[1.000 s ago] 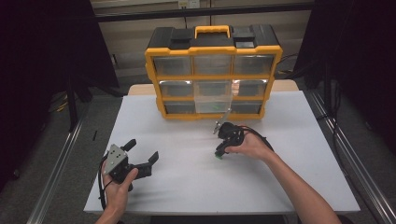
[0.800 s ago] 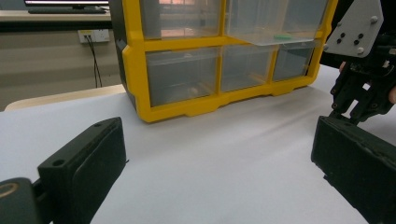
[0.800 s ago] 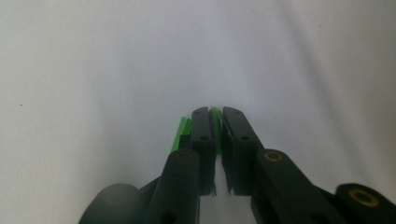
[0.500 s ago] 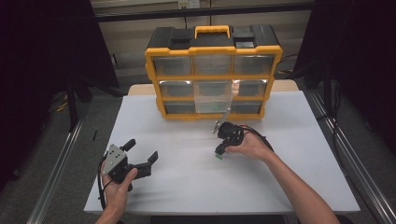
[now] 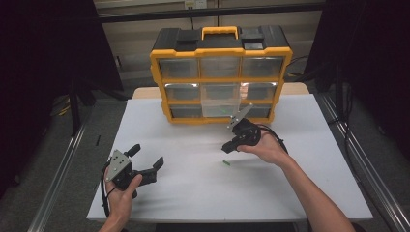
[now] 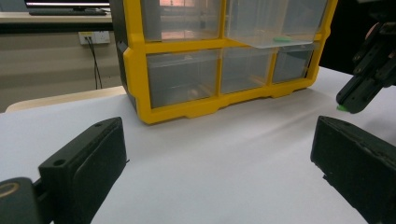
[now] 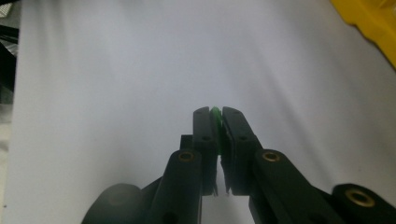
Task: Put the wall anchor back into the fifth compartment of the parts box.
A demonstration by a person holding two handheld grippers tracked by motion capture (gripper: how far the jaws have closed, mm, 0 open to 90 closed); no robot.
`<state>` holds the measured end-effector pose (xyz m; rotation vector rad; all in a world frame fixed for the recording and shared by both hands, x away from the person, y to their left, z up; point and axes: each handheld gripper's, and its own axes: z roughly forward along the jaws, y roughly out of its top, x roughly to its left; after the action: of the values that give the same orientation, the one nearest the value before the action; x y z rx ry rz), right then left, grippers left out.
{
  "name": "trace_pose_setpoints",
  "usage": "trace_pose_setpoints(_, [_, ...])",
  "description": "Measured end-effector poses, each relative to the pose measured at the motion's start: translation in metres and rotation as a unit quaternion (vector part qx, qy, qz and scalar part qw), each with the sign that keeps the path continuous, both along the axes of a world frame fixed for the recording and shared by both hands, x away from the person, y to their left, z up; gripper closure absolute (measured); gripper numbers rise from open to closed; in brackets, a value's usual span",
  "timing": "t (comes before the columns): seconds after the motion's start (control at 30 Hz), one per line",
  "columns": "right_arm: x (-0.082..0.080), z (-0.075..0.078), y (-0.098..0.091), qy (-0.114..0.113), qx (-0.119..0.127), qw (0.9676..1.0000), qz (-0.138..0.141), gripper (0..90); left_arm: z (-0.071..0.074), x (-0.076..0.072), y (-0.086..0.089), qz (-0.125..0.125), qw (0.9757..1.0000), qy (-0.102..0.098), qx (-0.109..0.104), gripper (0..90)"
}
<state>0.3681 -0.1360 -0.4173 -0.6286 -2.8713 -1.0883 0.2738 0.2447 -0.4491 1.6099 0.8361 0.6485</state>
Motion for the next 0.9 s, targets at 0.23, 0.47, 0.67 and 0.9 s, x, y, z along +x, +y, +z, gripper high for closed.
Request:
trace_pose_setpoints(0.23, [-0.006, 0.021, -0.006, -0.017, 0.029, 0.9994, 0.001, 84.7, 0.000, -0.001, -0.001, -0.001, 1.0000, -0.001, -0.001, 3.5])
trace_pose_setpoints(0.47, [-0.006, 0.046, -0.010, -0.045, 0.047, 0.9979, 0.002, 84.6, 0.000, -0.001, -0.001, -0.001, 1.0000, -0.001, -0.001, 3.4])
trace_pose_setpoints(0.67, [-0.010, 0.069, -0.009, -0.072, 0.056, 0.9958, 0.006, 84.6, 0.000, -0.001, -0.001, 0.000, 1.0000, -0.001, -0.006, 3.4])
trace_pose_setpoints(0.9, [-0.012, 0.091, -0.009, -0.097, 0.073, 0.9926, 0.008, 84.6, 0.001, -0.001, 0.000, 0.003, 1.0000, -0.003, 0.003, 3.4])
